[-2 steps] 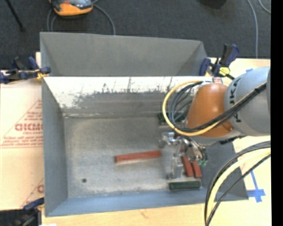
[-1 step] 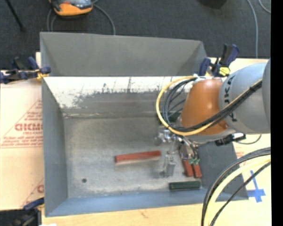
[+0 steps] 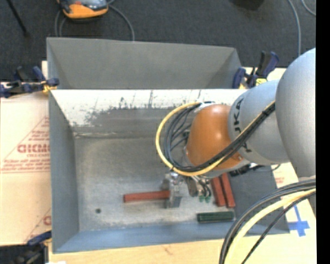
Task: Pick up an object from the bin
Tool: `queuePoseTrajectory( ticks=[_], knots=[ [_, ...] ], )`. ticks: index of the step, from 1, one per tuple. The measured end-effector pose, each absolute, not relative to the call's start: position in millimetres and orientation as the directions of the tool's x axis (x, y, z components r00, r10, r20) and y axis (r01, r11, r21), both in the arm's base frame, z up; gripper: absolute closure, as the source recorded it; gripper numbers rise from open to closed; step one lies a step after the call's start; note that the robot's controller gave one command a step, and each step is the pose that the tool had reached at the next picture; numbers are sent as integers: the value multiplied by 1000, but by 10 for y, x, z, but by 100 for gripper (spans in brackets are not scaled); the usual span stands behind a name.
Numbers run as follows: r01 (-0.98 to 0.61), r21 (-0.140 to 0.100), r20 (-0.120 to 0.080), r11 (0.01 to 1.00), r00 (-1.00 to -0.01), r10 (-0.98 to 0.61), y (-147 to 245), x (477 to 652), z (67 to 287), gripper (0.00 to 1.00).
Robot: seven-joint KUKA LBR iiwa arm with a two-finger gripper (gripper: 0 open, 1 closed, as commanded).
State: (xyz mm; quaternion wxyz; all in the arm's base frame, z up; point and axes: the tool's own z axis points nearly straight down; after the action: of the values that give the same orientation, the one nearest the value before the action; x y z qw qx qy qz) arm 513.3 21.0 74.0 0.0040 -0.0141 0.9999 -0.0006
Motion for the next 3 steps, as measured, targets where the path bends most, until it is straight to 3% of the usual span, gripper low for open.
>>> queuePoseTrajectory(
  ticks=[1,2,3],
  knots=[
    [-28,-1,-8,1000,-1000,-28,208,5133,741,100],
    [-44,0,5,999,-999,-43,266,5115,1166,100],
    [-50,0,2,999,-999,-50,183,5123,1779,100]
  ],
)
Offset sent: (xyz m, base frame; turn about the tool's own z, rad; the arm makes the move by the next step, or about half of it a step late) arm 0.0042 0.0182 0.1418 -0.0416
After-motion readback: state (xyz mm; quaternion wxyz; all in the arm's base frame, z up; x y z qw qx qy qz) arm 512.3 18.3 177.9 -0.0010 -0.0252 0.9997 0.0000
